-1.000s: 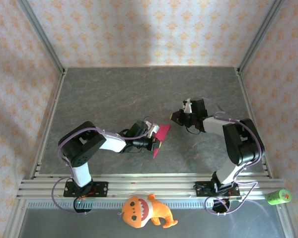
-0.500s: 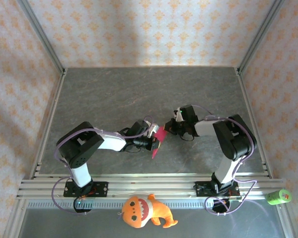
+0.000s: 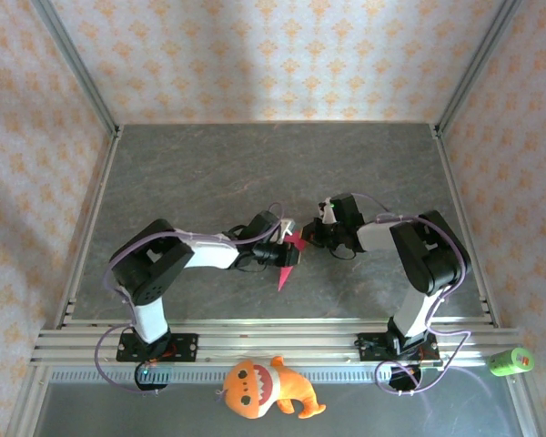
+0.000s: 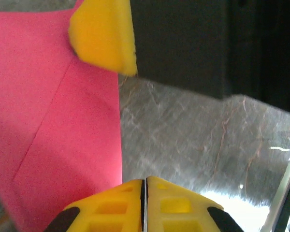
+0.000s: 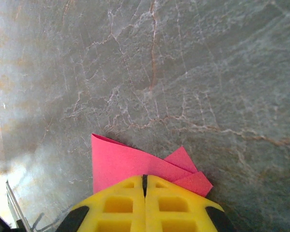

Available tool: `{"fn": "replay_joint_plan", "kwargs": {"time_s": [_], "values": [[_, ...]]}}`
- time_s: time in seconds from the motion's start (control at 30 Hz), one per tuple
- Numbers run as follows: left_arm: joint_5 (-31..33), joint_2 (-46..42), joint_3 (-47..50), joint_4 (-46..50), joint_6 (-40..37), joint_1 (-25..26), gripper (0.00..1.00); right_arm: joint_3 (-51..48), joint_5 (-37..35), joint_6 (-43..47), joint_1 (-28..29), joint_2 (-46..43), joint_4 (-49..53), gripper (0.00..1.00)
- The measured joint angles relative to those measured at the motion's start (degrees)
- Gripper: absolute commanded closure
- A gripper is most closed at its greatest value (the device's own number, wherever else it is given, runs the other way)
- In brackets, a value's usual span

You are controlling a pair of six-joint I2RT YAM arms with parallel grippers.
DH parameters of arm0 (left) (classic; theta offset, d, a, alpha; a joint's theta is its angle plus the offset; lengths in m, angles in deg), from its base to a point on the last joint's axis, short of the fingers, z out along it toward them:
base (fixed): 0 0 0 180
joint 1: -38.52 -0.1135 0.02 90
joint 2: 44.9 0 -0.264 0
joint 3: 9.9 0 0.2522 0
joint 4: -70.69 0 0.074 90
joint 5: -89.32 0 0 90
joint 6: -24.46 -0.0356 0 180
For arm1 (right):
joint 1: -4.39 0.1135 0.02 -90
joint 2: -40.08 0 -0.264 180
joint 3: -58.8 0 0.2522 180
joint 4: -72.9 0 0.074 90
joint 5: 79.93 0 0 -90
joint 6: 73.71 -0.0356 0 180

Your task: Fold a paper plane with a square sheet of paper (pick it up from the middle)

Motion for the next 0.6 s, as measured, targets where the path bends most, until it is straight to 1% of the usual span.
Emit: {"fn": "replay_joint_plan", "kwargs": {"time_s": [0.07,0.27,0.5,0.6], "values": [[-0.2,1.9,-0.6,-0.4,0.3,0.0,0.86,-0.2,0.2,0.0,-0.1,0.0,-0.4,1.0],[1.3,1.6,-0.8,0.7,-0.3,0.4,0.86,-0.6,0.6,0.0,-0.4,0.1,-1.3,1.0],[4.8,-4.2,4.2,4.4,-3.5,3.0,0.86,-0.6,0.7,0.0,-0.4,0.1,-1.2,1.0],[6.3,-5.6,4.9,6.3,-5.0,4.5,0.87,-0.6,0.7,0.0,-0.4,0.1,-1.2,1.0]]}}
